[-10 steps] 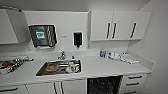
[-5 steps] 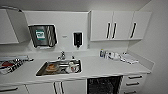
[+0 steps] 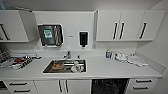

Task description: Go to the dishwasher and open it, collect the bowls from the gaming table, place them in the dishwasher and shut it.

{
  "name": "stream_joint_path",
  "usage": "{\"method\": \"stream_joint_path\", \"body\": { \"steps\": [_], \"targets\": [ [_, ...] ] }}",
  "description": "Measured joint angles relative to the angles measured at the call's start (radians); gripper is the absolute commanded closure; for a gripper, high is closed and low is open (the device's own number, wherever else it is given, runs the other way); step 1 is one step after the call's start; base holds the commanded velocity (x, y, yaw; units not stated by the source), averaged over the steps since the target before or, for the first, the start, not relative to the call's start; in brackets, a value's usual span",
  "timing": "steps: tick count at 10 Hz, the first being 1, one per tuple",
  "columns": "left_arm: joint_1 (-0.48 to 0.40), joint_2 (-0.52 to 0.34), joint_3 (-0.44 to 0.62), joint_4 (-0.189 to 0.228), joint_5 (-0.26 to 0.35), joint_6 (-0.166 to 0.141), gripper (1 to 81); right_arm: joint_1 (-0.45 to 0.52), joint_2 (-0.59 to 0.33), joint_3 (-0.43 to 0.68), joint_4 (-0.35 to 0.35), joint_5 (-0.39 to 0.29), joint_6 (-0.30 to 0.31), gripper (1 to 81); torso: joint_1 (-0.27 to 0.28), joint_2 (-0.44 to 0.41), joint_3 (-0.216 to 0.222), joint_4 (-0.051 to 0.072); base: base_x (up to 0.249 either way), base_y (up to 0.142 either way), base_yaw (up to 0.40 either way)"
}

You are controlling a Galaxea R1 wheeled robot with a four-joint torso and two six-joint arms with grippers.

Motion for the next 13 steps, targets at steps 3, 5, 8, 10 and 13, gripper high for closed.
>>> {"method": "stream_joint_path", "body": {
  "steps": [3,5,8,10,13],
  "targets": [
    [0.006,0.010,-0.019,0.000,0.006,0.000,1.0,0.004,0.003,-0.003,0.000,0.009,0.000,1.0,0.000,0.000,0.000,0.000,0.000,0.000,0.345],
    [0.007,0.026,-0.040,0.000,0.004,0.000,1.0,0.002,0.005,-0.003,0.000,0.012,0.000,1.0,0.000,0.000,0.000,0.000,0.000,0.000,0.345],
    [0.006,0.047,-0.075,0.000,0.006,0.000,1.0,0.001,0.005,-0.003,0.000,0.015,0.000,1.0,0.000,0.000,0.000,0.000,0.000,0.000,0.345],
    [0.006,0.047,-0.076,0.000,0.004,0.000,1.0,0.002,0.006,-0.003,0.000,0.016,0.000,1.0,0.000,0.000,0.000,0.000,0.000,0.000,0.346],
    [0.005,0.047,-0.076,0.000,0.006,0.000,1.0,0.001,0.006,-0.004,0.001,0.022,0.000,1.0,0.000,0.000,0.000,0.000,0.000,0.000,0.347]
  ]
}}
